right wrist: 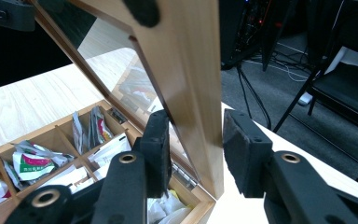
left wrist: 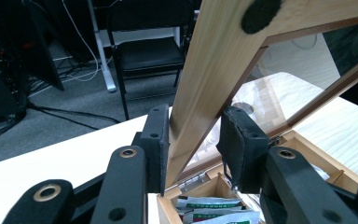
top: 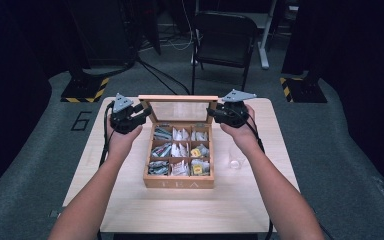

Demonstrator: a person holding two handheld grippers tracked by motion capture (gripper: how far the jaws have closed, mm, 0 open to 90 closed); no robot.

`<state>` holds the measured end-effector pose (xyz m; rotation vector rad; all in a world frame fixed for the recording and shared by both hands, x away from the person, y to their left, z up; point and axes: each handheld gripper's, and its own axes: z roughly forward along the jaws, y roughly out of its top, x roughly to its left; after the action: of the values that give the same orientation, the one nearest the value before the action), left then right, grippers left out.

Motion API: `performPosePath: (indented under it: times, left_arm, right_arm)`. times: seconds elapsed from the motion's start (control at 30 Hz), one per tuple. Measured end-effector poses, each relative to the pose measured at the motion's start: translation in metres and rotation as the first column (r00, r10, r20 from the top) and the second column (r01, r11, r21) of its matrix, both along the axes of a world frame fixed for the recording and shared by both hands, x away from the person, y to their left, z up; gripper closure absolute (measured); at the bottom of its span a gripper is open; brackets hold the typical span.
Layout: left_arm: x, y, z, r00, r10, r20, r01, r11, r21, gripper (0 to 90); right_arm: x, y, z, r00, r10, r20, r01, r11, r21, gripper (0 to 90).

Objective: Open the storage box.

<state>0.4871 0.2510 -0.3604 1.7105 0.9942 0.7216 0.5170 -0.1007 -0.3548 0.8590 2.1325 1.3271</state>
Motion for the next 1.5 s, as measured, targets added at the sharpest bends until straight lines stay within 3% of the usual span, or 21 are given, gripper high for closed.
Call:
performPosePath:
  times: [0.17, 0.33, 0.63, 0.87, 1.13, 1.5]
  left_arm:
    - [0.003, -0.001, 0.002, 1.0, 0.001, 0.001, -0.001, 1.0, 0.005, 63.9]
    - [0.008, 0.001, 0.002, 1.0, -0.007, 0.0, 0.007, 1.0, 0.0, 63.7]
    - [0.015, 0.001, 0.001, 1.0, 0.001, 0.0, -0.001, 0.9995, -0.03, 63.2]
    - [0.022, -0.002, -0.006, 0.9998, 0.008, -0.02, -0.008, 0.9999, -0.009, 62.1]
    - [0.029, -0.003, -0.013, 0.9997, -0.001, -0.026, 0.001, 1.0, -0.001, 59.0]
    - [0.036, -0.002, -0.019, 0.9997, 0.002, -0.026, -0.002, 0.9997, 0.025, 64.3]
  right_arm:
    - [0.002, 0.001, 0.001, 0.9999, -0.003, 0.015, 0.003, 0.9999, -0.013, 62.9]
    - [0.006, 0.0, 0.001, 1.0, -0.007, -0.005, 0.007, 0.9998, 0.016, 63.0]
    - [0.014, 0.001, 0.006, 0.9994, -0.013, -0.031, 0.013, 0.9999, 0.011, 63.2]
    - [0.017, 0.0, 0.005, 0.9991, -0.013, -0.041, 0.014, 0.9993, 0.035, 63.2]
    - [0.021, 0.001, 0.008, 0.9985, -0.015, -0.053, 0.016, 0.9995, 0.027, 63.5]
    - [0.028, 0.001, 0.009, 0.9982, -0.021, -0.056, 0.023, 0.9995, 0.023, 64.1]
